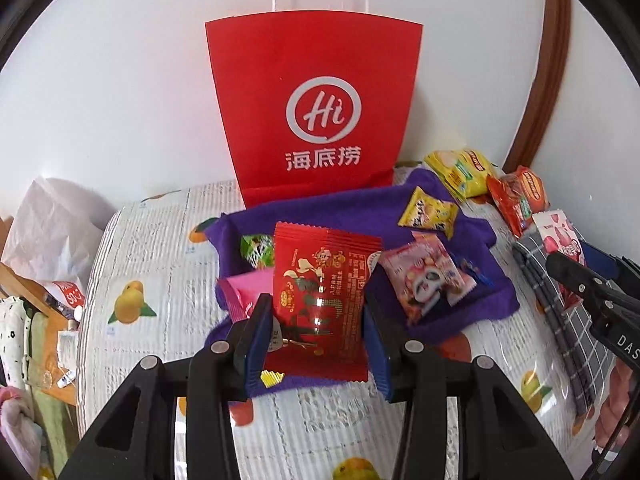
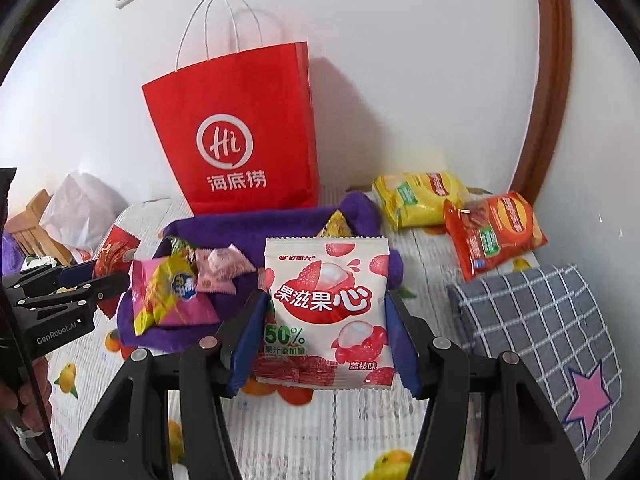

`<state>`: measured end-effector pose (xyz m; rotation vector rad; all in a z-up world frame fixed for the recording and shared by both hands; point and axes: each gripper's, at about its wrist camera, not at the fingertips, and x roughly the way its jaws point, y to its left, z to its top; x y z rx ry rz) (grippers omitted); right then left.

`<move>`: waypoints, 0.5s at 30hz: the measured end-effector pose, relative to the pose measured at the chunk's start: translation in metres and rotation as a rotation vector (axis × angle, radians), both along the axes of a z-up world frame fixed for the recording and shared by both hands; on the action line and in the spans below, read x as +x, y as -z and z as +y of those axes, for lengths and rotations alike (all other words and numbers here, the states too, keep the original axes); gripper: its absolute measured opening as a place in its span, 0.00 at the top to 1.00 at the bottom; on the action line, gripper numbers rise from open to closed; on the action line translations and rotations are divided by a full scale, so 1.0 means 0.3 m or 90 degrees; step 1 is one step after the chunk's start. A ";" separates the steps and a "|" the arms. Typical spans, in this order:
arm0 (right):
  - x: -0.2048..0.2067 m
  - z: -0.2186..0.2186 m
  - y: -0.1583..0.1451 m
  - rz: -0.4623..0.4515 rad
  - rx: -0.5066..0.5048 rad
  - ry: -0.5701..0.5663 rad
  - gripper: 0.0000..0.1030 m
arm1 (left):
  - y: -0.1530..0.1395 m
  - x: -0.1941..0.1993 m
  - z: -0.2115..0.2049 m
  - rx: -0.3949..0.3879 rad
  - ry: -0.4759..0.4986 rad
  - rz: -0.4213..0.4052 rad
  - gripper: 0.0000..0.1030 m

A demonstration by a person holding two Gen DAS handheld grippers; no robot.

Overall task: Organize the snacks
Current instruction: 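Carry the red packet and lychee bag over the purple towel with both tools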

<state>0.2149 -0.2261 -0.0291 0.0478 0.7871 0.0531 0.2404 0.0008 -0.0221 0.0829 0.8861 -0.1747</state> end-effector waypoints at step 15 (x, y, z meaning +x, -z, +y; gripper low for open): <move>0.190 -0.004 0.143 0.053 0.001 -0.004 0.44 | 0.100 0.153 -0.057 -0.005 0.016 0.037 0.60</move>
